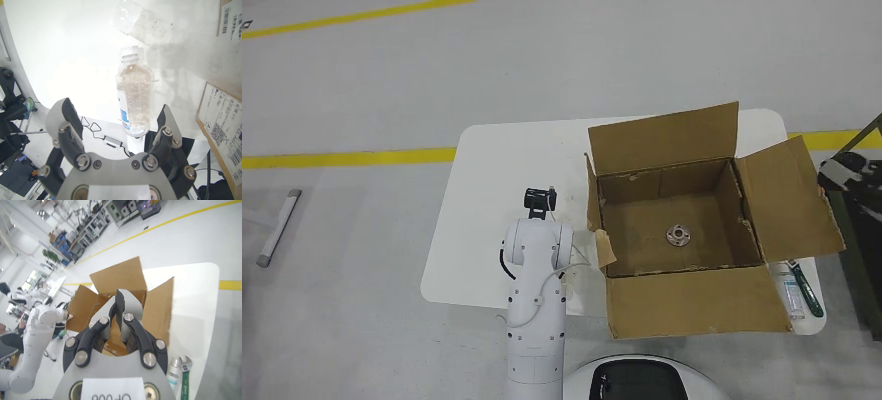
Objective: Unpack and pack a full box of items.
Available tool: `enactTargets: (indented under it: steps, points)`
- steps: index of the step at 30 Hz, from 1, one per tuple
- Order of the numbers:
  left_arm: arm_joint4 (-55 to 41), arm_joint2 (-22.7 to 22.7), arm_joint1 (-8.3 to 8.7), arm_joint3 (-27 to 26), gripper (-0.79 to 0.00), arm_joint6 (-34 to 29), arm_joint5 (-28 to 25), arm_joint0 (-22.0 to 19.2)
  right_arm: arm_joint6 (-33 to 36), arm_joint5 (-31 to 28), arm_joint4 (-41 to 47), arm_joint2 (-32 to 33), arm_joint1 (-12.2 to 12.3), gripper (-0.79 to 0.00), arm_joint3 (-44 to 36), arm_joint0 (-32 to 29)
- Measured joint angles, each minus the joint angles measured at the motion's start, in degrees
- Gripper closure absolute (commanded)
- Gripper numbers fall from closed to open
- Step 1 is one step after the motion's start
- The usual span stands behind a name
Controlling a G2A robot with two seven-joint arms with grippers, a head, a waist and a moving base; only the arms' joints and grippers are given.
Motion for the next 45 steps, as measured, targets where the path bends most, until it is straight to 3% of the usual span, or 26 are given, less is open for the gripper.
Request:
enactTargets:
  steps: [6,13,32,37,41,45]
  points:
    - [0.0,0.0,0.0,0.0,-0.785,0.0,0.0,0.0,8.28,0.21,-19.09,-13.66,1.39,0.0,-2.1,4.98]
    - [0.0,0.0,0.0,0.0,-0.785,0.0,0.0,0.0,11.15,3.14,-33.95,-29.38,1.53,0.0,2.94,12.55]
    - [0.0,0.0,0.0,0.0,-0.785,0.0,0.0,0.0,8.37,3.38,-38.93,-32.61,1.48,0.0,3.17,12.57]
    - [0.0,0.0,0.0,0.0,-0.785,0.0,0.0,0.0,9.04,6.54,-50.3,-41.71,0.92,0.0,3.59,15.21]
    - [0.0,0.0,0.0,0.0,-0.785,0.0,0.0,0.0,10.79,12.31,-60.46,-51.49,-0.41,0.0,7.1,20.49]
    - [0.0,0.0,0.0,0.0,-0.785,0.0,0.0,0.0,13.8,17.76,-62.78,-58.31,-2.15,0.0,11.52,26.12]
